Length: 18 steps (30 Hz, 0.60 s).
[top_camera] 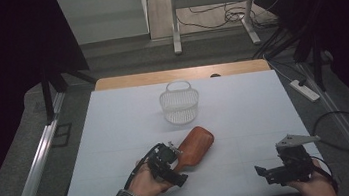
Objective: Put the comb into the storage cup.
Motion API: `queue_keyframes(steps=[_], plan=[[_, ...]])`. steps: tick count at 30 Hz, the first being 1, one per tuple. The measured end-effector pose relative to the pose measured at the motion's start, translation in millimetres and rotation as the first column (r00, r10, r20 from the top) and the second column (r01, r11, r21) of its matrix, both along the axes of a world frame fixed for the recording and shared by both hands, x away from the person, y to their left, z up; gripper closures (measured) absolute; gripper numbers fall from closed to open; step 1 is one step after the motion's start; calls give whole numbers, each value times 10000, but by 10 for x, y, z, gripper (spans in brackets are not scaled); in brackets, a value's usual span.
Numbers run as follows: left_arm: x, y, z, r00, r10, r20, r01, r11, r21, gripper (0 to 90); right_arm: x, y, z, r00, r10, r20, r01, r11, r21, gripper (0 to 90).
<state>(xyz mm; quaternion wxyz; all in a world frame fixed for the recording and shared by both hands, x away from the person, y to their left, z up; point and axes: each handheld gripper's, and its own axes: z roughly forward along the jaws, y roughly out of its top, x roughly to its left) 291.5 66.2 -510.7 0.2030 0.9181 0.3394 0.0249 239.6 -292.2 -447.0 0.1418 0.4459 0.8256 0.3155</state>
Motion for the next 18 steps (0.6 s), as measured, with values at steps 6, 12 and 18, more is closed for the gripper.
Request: queue_keyframes(steps=[6,12,18], plan=[[3,0,12,10000,-4,48,5,10000,-90,247,0,1,-1,10000,12,3,-12,10000,-20,17],[0,-30,17,9999,-89,-47,88,9998,-173,490,2,4,-3,10000,11,-26,-11,10000,-27,18],[4,-32,25,9999,-128,35,129,9997,-224,615,4,3,-4,10000,19,-37,-19,10000,-27,18]])
